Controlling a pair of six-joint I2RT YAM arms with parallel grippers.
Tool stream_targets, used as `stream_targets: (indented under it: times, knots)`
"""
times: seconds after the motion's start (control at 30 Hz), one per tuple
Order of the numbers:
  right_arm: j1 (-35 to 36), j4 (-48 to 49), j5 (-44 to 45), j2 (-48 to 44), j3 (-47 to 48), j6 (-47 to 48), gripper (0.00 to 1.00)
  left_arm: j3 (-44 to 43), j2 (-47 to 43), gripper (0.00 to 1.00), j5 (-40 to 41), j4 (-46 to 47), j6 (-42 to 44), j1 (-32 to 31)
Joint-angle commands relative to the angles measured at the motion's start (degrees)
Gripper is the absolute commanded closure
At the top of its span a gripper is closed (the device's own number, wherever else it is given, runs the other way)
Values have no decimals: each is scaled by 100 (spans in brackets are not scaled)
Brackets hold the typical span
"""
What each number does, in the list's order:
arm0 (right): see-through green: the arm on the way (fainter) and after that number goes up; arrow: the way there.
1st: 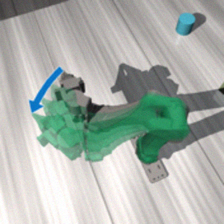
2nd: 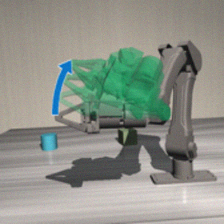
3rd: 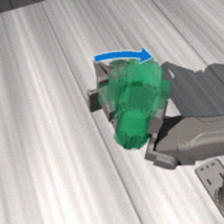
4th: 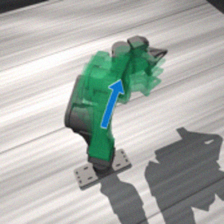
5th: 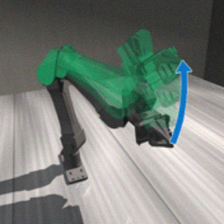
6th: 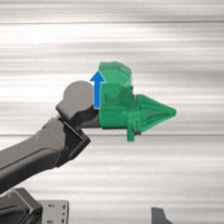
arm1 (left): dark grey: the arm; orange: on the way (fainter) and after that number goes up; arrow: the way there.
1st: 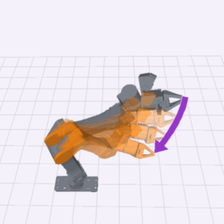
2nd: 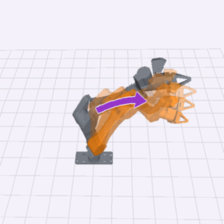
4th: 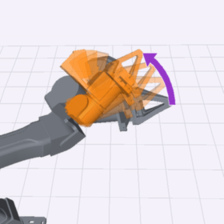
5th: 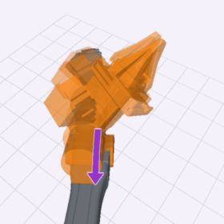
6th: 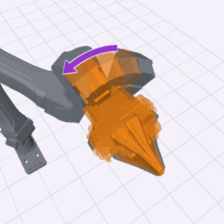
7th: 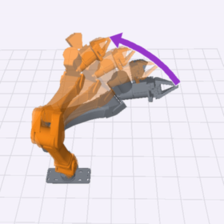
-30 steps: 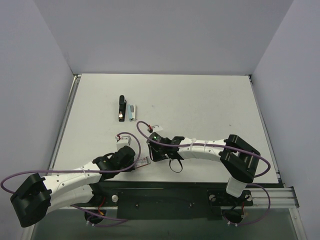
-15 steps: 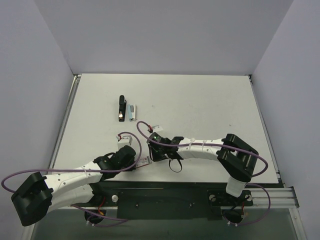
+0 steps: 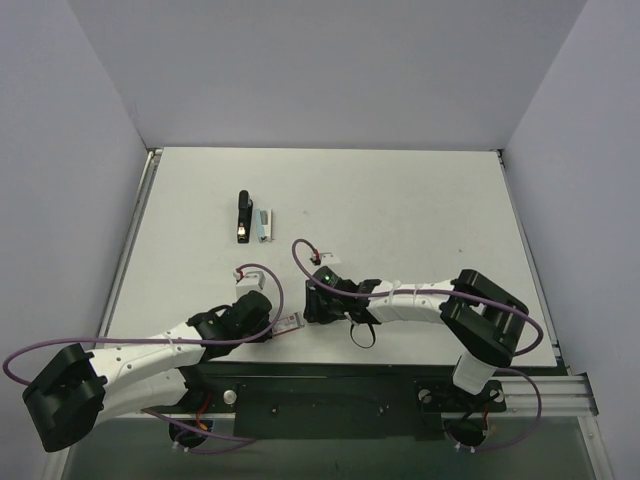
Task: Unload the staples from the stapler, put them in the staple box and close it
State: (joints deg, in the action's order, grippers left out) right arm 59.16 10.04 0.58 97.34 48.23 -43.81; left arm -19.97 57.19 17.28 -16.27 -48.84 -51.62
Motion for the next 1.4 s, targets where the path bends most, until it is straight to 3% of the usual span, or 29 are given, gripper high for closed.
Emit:
stream_targets:
  times: [0.0, 0.57, 1.37]
  knots:
    - [-211, 322, -5, -285, -436, -329, 72, 81, 29, 100, -128, -69, 59, -15]
    - [-387, 1483, -1305, -58, -859, -505, 49, 89, 91, 100, -172, 10, 111, -15]
    - [-80, 2247, -2158, 777, -683, -1199, 46, 54, 231, 100, -181, 80, 147, -15]
